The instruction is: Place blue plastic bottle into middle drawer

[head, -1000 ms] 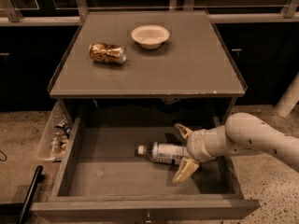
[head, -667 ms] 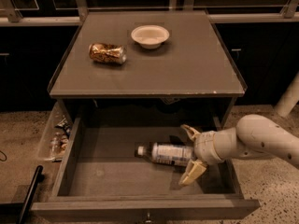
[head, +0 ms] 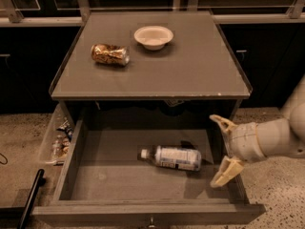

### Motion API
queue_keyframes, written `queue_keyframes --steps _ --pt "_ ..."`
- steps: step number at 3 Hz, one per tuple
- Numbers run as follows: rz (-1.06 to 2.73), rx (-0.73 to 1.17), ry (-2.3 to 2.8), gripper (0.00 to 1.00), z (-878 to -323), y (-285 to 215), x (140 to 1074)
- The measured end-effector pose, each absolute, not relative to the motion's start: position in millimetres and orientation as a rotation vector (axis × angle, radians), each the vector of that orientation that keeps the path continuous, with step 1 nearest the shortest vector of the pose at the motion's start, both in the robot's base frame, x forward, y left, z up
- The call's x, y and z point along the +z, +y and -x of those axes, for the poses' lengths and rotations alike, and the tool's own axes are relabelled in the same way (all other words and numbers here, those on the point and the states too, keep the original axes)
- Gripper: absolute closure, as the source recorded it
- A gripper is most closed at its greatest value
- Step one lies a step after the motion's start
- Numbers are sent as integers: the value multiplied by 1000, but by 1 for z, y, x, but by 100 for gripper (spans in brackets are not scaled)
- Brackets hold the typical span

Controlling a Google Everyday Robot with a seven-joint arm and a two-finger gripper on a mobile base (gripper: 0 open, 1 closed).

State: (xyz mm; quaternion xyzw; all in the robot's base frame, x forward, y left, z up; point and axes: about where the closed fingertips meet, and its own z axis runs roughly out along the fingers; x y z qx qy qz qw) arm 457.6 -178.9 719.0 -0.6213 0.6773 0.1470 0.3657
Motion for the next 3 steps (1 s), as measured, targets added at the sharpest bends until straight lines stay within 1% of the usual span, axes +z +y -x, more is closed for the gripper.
queue_keyframes --steps 1,2,3 --pt "1690 231 1713 0 -461 -194 788" --pt "1773 99 1669 0 -474 -197 852" --pt "1776 89 1658 0 -476 -195 858"
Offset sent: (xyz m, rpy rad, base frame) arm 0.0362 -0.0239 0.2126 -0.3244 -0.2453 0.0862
